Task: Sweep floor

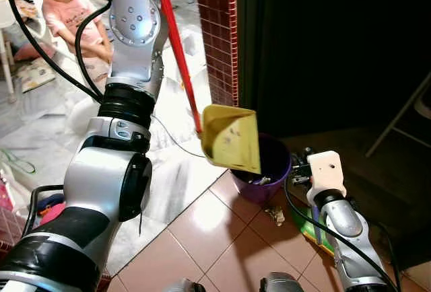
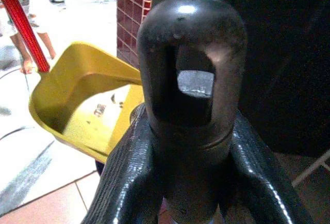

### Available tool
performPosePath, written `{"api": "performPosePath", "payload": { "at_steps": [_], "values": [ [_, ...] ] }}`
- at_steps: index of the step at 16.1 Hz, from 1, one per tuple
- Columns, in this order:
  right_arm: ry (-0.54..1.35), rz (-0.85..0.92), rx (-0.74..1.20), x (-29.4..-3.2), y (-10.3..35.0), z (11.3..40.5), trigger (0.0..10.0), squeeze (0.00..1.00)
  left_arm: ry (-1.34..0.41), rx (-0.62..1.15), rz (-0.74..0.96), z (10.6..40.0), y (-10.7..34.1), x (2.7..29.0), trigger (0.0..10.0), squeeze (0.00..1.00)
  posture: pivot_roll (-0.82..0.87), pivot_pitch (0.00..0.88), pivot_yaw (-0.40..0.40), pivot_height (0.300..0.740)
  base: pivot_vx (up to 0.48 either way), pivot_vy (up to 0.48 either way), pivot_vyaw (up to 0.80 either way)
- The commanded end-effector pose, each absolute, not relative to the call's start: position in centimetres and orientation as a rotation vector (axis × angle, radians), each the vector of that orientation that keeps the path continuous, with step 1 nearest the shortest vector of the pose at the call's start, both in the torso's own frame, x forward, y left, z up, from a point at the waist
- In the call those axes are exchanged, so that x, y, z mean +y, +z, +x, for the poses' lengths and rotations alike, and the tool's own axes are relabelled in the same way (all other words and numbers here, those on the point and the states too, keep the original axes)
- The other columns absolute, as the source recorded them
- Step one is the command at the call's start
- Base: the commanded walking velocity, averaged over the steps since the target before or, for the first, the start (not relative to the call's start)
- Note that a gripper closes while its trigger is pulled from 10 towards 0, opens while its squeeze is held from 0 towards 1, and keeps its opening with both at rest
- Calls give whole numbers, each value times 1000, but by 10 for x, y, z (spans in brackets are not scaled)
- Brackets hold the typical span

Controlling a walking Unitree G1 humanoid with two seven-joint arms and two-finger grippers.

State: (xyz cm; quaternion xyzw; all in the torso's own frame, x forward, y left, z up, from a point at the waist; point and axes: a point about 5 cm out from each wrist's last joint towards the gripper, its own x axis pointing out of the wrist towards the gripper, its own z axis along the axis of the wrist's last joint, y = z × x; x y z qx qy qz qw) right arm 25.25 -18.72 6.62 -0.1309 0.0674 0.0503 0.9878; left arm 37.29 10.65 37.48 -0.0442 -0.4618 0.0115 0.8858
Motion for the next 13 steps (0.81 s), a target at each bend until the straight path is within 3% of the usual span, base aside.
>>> {"api": "performPosePath", "payload": {
  "at_steps": [1,6,9,13],
  "values": [
    [129,-180,261,-180,40,242,10000,0,65,-1027,-77,366,386,116,10000,0,-194,0,145,740,0,0,0],
    [145,-174,263,-179,38,242,10000,0,134,-959,132,361,351,140,10000,0,-177,0,142,740,0,0,0],
    [157,-161,254,-181,40,244,10000,0,209,-783,262,340,289,168,10000,0,-148,0,135,740,0,0,0],
    [160,-182,242,-184,44,249,10000,0,125,-587,218,323,233,142,10000,0,-131,0,113,740,0,0,0]
  ]
}}
